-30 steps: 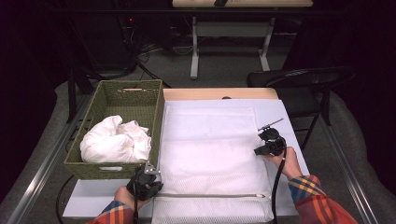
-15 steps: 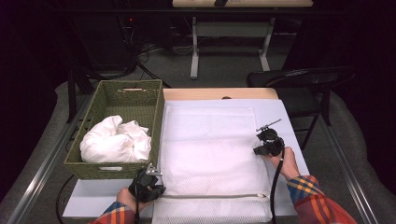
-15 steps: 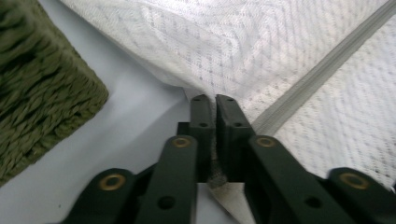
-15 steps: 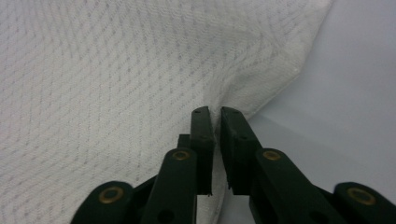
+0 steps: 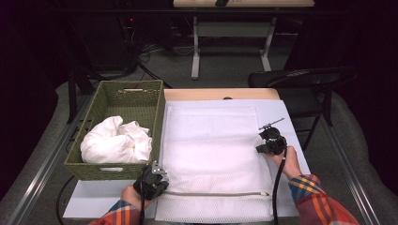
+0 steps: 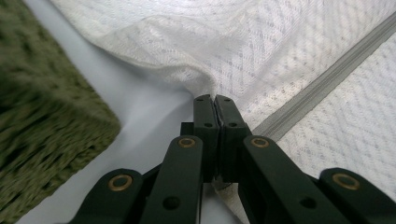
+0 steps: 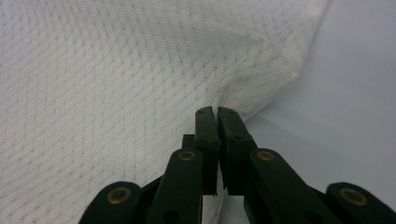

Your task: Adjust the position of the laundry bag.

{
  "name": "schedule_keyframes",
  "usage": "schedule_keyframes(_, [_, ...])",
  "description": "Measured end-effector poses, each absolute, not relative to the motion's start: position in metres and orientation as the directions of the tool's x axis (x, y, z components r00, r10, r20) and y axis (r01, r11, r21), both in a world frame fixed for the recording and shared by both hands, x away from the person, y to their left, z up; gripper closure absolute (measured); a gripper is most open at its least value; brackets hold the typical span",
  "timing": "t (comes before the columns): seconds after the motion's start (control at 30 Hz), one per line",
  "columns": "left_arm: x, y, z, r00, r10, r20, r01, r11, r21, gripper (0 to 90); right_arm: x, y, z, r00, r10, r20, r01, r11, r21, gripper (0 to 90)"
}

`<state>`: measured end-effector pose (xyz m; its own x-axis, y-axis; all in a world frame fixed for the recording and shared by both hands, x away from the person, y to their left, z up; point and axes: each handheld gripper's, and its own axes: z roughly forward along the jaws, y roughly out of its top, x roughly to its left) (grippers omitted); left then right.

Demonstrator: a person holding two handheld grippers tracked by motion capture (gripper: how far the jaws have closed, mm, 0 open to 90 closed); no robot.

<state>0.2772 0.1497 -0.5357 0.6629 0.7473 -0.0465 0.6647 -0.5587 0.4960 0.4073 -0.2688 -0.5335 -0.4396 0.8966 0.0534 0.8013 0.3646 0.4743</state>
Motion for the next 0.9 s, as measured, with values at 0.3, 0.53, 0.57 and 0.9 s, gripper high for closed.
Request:
schedule_keyframes(0.3, [0.2798,0.1424,-0.5381,0.670,0.742,-0.027,0.650,-0.568,0.506,88.4,0.4131,-0.2682,-0.5322,-0.420,0.907,0.036,0.799,0.350,0.490,86.9])
schedule_keyframes(0.53, [0.2813,0.1448,-0.5361,0.653,0.757,0.013,0.645,-0.565,0.514,88.4,0.4155,-0.2681,-0.5337,-0.436,0.899,0.050,0.793,0.358,0.493,85.3])
schedule_keyframes(0.57, [0.2817,0.1453,-0.5359,0.651,0.759,0.019,0.645,-0.567,0.512,88.4,0.4159,-0.2668,-0.5337,-0.441,0.896,0.048,0.790,0.363,0.494,85.1])
schedule_keyframes(0.9, [0.2828,0.1486,-0.5352,0.647,0.761,0.048,0.646,-0.580,0.496,88.2,0.4170,-0.2661,-0.5333,-0.435,0.900,0.029,0.783,0.362,0.506,86.7])
